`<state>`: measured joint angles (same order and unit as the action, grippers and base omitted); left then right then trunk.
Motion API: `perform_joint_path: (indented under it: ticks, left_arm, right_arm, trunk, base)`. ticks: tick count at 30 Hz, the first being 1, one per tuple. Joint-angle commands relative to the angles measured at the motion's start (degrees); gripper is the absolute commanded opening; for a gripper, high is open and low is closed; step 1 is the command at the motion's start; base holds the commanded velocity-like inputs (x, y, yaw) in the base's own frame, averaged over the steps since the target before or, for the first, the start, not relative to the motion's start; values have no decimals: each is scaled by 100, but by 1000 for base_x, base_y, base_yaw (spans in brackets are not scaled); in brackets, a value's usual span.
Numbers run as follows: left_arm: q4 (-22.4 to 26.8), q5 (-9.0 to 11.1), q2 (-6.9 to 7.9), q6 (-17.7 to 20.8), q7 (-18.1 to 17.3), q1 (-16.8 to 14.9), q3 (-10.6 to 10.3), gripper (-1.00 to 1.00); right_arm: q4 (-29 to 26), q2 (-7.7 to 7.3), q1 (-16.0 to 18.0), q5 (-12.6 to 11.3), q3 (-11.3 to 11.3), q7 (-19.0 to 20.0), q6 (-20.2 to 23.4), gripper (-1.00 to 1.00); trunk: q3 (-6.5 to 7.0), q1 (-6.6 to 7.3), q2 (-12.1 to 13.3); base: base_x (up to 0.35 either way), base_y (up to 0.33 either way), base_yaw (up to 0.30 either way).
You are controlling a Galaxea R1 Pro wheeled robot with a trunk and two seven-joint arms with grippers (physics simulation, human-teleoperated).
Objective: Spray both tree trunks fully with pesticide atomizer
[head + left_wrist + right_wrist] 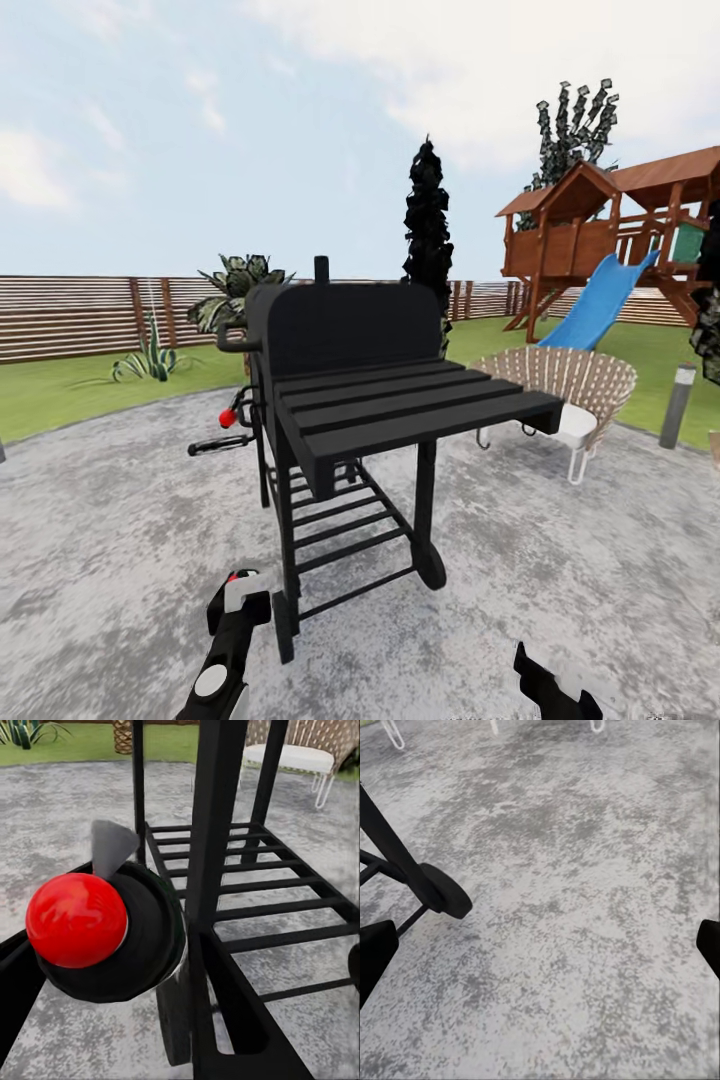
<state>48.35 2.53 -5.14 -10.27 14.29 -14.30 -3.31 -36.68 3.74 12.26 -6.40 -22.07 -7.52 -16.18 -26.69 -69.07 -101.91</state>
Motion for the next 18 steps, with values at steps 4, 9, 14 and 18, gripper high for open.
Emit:
perform_joint_path:
  ticks: [4,9,14,18]
  left_arm:
    - [-1,29,4,-20,37,-3,-20,-100]
    - [-1,31,4,-19,36,-3,-19,-100]
    - [-1,28,4,-19,37,-3,-20,-100]
    - [-1,32,4,-24,32,-3,-20,-100]
  right_arm:
    - [3,4,5,-54,-8,14,-26,100]
    - [3,4,5,-54,-8,14,-26,100]
    - [3,4,5,-54,-8,14,-26,100]
    - [3,4,5,-54,-8,14,-26,100]
  trunk:
    - [66,89,159]
    - [154,199,359]
    - [234,309,560]
    - [240,331,600]
  base:
    - [0,0,-286]
    - [0,0,-286]
    - [0,0,-286]
    - [0,0,-285]
